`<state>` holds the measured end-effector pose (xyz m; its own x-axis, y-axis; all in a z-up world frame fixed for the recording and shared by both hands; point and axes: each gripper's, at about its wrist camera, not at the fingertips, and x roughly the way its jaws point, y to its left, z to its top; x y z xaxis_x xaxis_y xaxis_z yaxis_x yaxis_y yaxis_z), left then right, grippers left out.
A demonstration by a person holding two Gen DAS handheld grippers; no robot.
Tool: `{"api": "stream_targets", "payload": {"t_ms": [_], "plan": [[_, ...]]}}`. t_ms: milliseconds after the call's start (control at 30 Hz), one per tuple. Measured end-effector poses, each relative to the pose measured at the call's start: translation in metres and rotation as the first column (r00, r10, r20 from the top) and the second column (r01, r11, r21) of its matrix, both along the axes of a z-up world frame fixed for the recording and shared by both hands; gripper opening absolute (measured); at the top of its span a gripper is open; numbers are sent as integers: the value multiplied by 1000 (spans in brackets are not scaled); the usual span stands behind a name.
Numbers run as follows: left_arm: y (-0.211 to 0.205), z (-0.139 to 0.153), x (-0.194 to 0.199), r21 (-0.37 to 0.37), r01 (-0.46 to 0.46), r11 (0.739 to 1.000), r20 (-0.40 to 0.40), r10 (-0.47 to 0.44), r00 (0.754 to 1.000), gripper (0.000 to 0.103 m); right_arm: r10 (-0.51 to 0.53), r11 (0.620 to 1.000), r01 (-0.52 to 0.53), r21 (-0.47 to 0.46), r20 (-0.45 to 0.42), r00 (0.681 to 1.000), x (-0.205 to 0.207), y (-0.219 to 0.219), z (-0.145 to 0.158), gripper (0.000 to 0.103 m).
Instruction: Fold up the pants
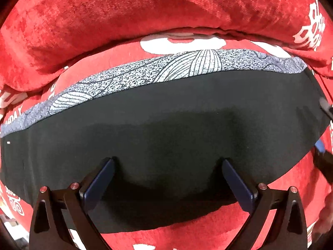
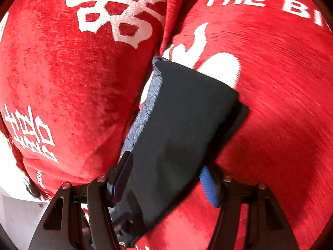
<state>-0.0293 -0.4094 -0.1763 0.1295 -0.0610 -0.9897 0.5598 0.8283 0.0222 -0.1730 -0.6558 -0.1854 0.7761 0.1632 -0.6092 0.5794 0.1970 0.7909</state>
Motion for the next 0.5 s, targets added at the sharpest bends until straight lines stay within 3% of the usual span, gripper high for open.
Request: {"api": "stream_targets", "payload": {"t_ms": [67, 100, 133, 167, 300, 433, 500], "plan": [[-7, 7, 7, 12, 5, 1000, 7, -5, 1000, 103, 5, 1000, -5, 7, -3, 1000, 2, -2, 0, 64], [-11, 15, 9, -6, 2, 1000, 28, -2, 1000, 103, 13, 1000, -13, 21, -11, 1000, 4, -3, 1, 50], [-15, 23, 11, -23, -1, 1000, 51, 2, 999, 103, 24, 999, -23, 25, -37, 999, 7, -5, 3, 23], [-20, 29, 15, -32, -2, 999, 70, 4, 998, 103, 35, 999, -34, 8, -57, 998, 7, -5, 7, 14], [-42, 29, 25, -18, 12, 1000, 96, -10, 995, 103, 107, 990, -112, -82, -64, 992, 13, -2, 34, 14], [-34, 2, 7, 24, 45, 999, 6, -45, 999, 103, 170, 965, -179, -193, -62, 983, 21, 9, 68, 14], [-31, 2, 1, -5, 41, 999, 52, -41, 998, 103, 235, 930, -254, -267, -102, 967, 31, 21, 83, 14]]}}
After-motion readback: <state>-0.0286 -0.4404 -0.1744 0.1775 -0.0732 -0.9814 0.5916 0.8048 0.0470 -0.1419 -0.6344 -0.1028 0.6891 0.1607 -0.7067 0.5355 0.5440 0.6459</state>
